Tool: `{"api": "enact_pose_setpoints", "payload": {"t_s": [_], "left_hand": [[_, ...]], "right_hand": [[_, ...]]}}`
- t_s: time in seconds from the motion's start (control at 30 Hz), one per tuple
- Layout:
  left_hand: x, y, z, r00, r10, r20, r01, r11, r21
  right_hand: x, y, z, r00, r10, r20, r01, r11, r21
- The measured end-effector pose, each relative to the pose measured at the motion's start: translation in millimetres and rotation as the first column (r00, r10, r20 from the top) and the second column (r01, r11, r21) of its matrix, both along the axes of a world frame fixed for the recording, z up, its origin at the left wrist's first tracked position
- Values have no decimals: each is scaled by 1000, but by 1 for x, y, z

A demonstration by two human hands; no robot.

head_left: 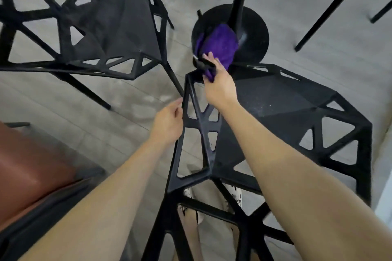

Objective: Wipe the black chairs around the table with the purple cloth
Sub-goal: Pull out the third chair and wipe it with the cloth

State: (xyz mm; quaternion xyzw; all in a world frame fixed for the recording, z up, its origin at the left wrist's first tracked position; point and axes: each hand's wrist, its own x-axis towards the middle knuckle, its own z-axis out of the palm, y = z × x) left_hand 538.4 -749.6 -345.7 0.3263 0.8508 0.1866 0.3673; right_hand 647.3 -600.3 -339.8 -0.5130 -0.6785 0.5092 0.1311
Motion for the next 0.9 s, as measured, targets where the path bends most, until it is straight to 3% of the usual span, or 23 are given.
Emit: {"api": "enact_pose_setpoints", "payload": {"t_s": [0.07,0.13,0.23,0.4,0.6,0.9], "left_hand": [[-2,1,-10,998,-23,-53,25,999,21],[-2,-1,-17,993,-60,-100,68,994,86],[0,-2,-22,992,-44,-115,58,991,122],[24,-9,-20,988,53,-146,-28,986,164],[25,-12,-25,983,73,-171,-35,976,215],[23,-11,-27,980,66,-188,-34,985,168]], "right_hand": [[-16,1,-36,945,295,139,-303,952,38],[-13,-14,-59,891,414,187,-432,900,63],[12,-43,-65,915,373,157,-389,916,94],[42,-72,-80,846,431,314,-497,851,171],[4,-52,-67,932,322,164,-345,928,139],[108,-142,-91,853,446,270,-478,876,61]]}}
